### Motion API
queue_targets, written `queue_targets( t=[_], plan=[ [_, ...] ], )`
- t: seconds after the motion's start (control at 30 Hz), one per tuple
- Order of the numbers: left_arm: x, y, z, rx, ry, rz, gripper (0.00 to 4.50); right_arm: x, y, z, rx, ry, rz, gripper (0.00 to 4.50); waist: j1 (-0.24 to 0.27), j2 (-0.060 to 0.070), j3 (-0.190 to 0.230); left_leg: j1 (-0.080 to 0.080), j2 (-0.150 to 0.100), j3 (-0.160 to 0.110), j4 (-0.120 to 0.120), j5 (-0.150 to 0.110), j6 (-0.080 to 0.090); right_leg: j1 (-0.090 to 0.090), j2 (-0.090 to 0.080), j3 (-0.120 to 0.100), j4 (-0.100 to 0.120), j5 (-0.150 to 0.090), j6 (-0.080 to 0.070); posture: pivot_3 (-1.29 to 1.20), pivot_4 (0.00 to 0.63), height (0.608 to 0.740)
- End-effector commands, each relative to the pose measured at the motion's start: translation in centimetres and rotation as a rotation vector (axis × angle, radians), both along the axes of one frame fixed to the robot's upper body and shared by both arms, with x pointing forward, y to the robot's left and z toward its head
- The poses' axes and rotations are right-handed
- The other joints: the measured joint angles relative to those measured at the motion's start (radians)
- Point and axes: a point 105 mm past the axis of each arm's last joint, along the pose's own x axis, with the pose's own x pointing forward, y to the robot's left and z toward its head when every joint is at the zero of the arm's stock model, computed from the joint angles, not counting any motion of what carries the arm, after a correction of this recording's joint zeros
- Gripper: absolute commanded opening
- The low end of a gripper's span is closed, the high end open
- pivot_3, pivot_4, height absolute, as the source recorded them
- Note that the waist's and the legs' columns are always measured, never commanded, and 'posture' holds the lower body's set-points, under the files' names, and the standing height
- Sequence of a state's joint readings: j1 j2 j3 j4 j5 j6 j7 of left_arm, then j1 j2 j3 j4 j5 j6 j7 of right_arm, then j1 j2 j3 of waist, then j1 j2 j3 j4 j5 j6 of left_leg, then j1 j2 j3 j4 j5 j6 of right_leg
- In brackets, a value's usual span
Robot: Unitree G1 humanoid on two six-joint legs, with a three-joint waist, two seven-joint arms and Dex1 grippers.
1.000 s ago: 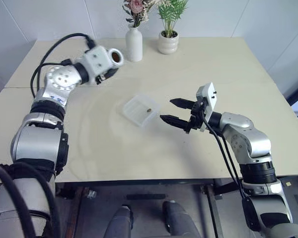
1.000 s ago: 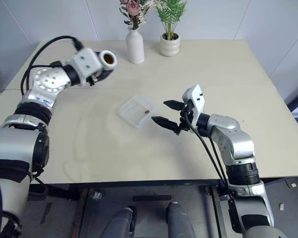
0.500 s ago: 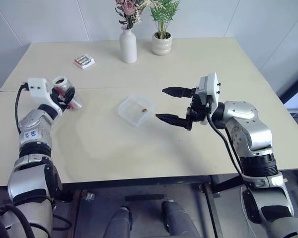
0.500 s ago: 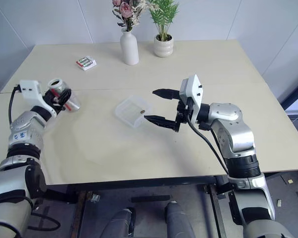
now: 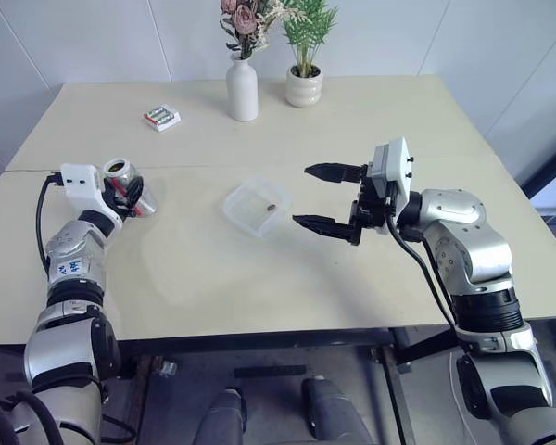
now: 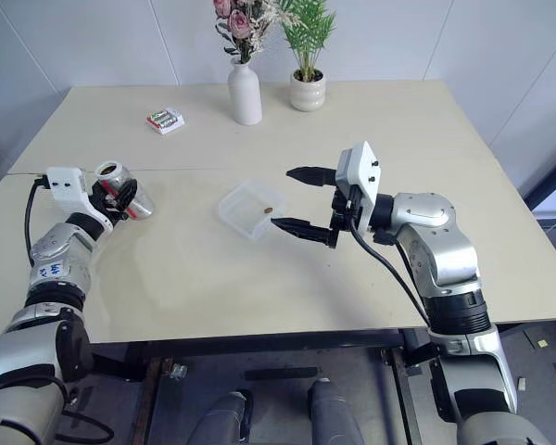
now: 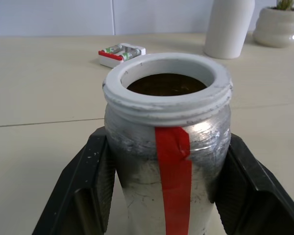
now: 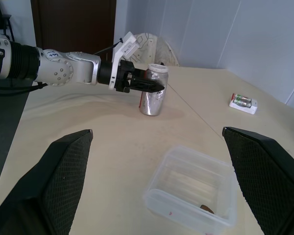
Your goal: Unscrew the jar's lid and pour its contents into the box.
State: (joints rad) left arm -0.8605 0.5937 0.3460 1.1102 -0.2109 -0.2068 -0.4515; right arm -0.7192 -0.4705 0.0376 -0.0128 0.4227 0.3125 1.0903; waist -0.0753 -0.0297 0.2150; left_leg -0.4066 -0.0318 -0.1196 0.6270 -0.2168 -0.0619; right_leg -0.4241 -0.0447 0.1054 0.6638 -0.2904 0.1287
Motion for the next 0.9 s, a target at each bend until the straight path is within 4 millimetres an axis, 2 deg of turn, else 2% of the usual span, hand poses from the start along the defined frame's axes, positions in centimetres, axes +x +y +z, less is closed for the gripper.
queue_targets(
  t=[0.03, 0.13, 0.33, 0.5, 0.8, 0.87, 0.9],
  plan=[
    [-0.2, 0.4, 1.6, 0.052, -0.05, 0.006, 3.54, -0.4, 0.0, 0.7, 0.013, -0.035, 0.005, 4.5, 0.0, 0.0, 0.0, 0.0, 0.0, 0.0, 0.0, 0.0, 0.0, 0.0, 0.0, 0.0, 0.0, 0.0, 0.0, 0.0, 0.15, 0.74],
    [-0.3, 0.4, 1.8, 0.056, -0.054, 0.001, 4.48, -0.4, 0.1, 0.6, 0.015, -0.03, 0.005, 4.5, 0.0, 0.0, 0.0, 0.0, 0.0, 0.0, 0.0, 0.0, 0.0, 0.0, 0.0, 0.0, -0.001, 0.0, 0.0, 0.0, 0.15, 0.74],
    [-0.7, 0.4, 2.7, 0.082, -0.097, -0.006, 4.48, -0.5, 0.2, 0.4, 0.019, -0.024, 0.011, 4.5, -0.001, 0.0, 0.0, 0.0, 0.0, 0.0, -0.001, 0.0, 0.0, 0.0, 0.0, 0.0, -0.002, 0.0, 0.0, 0.0, 0.15, 0.74],
    [-2.1, 0.6, 3.1, 0.162, -0.126, -0.036, 4.48, -0.7, 0.0, 0.2, 0.017, -0.023, 0.013, 4.5, -0.006, 0.0, 0.0, 0.0, 0.001, 0.0, -0.002, 0.0, 0.0, 0.0, 0.0, 0.0, -0.002, 0.0, 0.0, 0.0, 0.15, 0.74],
    [-7.2, 3.1, 4.0, 0.24, -0.134, 0.003, 4.48, -1.2, -0.9, 0.0, 0.012, -0.031, -0.006, 4.5, -0.005, 0.0, 0.0, 0.0, 0.004, 0.0, -0.005, 0.0, 0.0, -0.001, 0.0, 0.0, -0.004, 0.0, -0.001, 0.0, 0.15, 0.74],
    [-8.7, 2.9, 3.9, 0.25, -0.114, -0.025, 4.48, -1.4, -1.4, 0.1, 0.011, -0.038, -0.019, 4.5, -0.002, 0.0, 0.0, 0.0, 0.007, 0.001, -0.005, 0.0, 0.0, -0.001, 0.0, 0.001, -0.004, 0.0, -0.001, 0.0, 0.15, 0.74],
    [-10.0, 1.8, 3.9, 0.297, -0.108, -0.103, 4.48, -1.7, -1.8, 0.1, 0.0, -0.037, -0.023, 4.5, -0.004, 0.0, 0.0, 0.0, 0.007, 0.001, -0.005, 0.0, 0.0, 0.0, 0.0, 0.001, -0.005, 0.0, -0.001, 0.0, 0.15, 0.74]
  ],
)
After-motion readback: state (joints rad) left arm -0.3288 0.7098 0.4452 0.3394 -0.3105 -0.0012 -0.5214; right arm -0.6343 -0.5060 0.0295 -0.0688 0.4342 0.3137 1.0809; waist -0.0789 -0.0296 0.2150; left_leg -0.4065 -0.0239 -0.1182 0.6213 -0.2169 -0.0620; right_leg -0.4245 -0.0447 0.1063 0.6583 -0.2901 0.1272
